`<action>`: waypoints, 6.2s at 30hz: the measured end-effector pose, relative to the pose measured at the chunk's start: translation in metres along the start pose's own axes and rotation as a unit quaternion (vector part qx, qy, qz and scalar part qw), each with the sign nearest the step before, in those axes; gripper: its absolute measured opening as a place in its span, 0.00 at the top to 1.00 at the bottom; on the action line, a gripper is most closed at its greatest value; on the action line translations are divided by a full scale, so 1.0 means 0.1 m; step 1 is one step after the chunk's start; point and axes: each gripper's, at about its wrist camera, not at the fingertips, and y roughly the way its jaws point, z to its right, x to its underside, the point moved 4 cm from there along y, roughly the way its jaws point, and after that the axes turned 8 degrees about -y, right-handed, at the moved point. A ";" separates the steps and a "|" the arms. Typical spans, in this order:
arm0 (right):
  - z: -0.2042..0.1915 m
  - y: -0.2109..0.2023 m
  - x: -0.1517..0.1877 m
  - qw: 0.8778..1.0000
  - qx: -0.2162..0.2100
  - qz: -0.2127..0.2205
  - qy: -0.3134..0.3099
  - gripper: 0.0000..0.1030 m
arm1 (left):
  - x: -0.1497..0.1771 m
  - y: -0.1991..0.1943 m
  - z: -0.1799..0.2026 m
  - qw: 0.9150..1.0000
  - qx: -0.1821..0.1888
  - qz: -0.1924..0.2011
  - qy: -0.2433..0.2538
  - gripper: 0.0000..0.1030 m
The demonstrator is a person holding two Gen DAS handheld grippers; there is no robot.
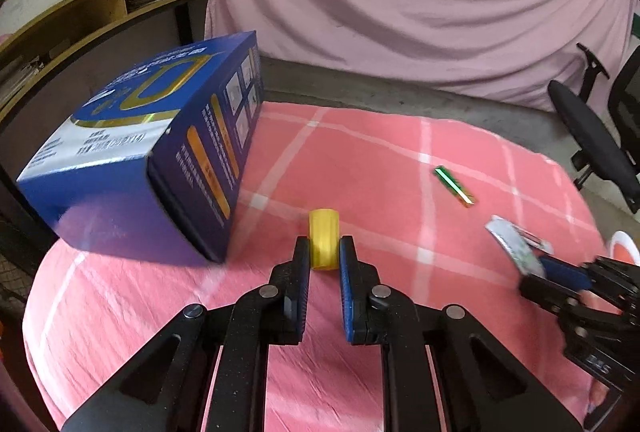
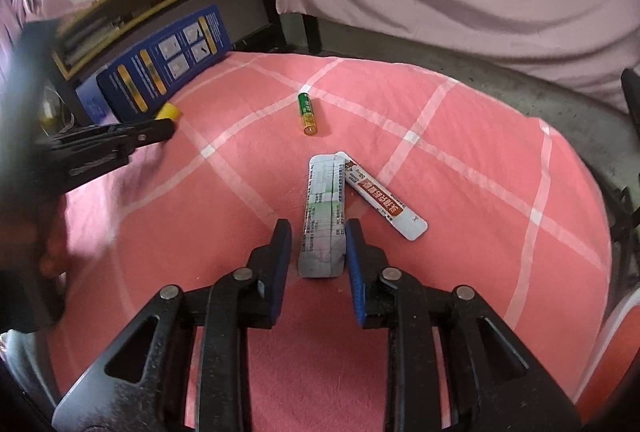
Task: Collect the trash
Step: 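Carry cylinder and blister strip to the orange bucket and open both grippers, then move both tools back over the table toward the battery and tube, then grasp the white ointment tube with the right gripper while the left grasps the green battery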
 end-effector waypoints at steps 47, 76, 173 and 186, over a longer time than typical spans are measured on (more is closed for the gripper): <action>0.57 -3.18 1.55 0.830 0.336 0.425 0.128 0.61 | 0.74 -2.06 2.92 0.877 0.319 0.288 0.215 0.89; 1.18 -2.80 2.03 0.868 0.318 0.295 0.241 0.60 | 0.84 -1.43 3.38 0.909 0.345 0.080 0.221 0.89; 0.39 0.04 -0.05 1.000 0.008 0.005 -0.022 0.46 | -0.33 0.41 0.48 0.995 0.090 -0.033 0.036 0.49; 0.57 -0.04 0.02 0.999 0.048 0.003 0.009 0.69 | -0.43 0.48 0.84 0.988 0.129 -0.058 0.055 0.55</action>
